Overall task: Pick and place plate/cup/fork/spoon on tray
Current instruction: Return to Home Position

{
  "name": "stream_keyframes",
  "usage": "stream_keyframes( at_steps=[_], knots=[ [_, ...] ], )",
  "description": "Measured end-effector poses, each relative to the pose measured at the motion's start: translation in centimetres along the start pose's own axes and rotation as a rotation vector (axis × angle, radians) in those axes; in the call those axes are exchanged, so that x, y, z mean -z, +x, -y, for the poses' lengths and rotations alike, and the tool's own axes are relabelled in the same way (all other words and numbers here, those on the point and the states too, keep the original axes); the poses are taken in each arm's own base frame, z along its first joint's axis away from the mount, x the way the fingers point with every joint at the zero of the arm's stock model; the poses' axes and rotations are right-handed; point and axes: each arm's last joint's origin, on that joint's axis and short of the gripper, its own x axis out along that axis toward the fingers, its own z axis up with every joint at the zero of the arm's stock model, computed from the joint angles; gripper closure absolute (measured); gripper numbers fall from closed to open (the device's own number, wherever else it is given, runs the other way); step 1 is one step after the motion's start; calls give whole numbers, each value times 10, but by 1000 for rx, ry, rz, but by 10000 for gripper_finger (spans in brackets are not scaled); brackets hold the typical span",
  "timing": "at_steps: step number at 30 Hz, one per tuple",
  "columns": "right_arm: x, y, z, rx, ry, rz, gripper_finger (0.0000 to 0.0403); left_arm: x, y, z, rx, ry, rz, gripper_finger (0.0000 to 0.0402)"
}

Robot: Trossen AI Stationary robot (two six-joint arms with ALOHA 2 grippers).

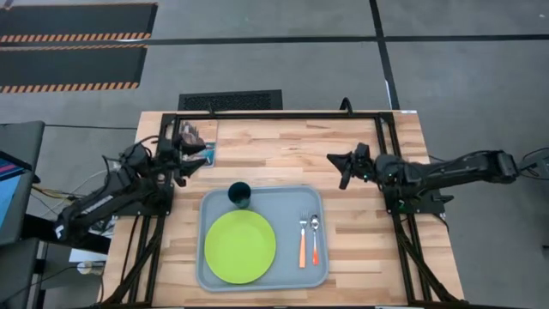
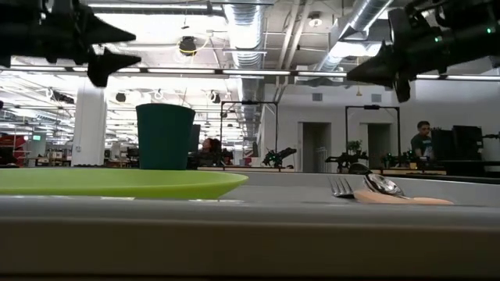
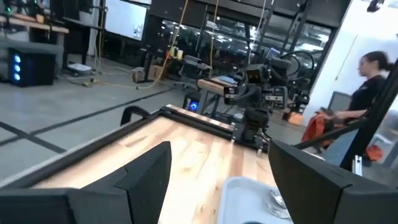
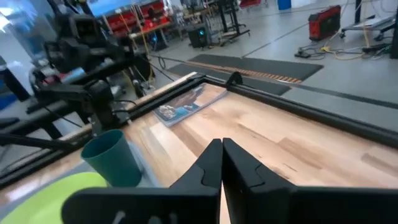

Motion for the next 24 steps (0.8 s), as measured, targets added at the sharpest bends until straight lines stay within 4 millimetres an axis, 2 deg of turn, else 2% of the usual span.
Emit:
stream_keyframes(
  at_steps=[7,10,12,15,19,22,24],
  knots=[
    [16,-4,7,-44,42,40,381,43,4,-12,52,-93,17,145],
    [16,-5,7,-77,60,66,378,46,5,-9,72,-98,-20,145],
    [6,-5,3,-125,75,112,377,42,6,-3,149,-90,11,145],
    [-20,-10,-4,-168,29,200,382,30,5,5,227,-67,77,145],
    [-63,-33,-6,-147,-86,268,388,31,5,6,227,-70,60,145],
    [-69,-54,2,-141,-105,246,385,32,5,5,216,-55,48,145],
    [-62,-62,7,-152,-100,239,381,33,5,5,205,-33,44,145]
  ],
)
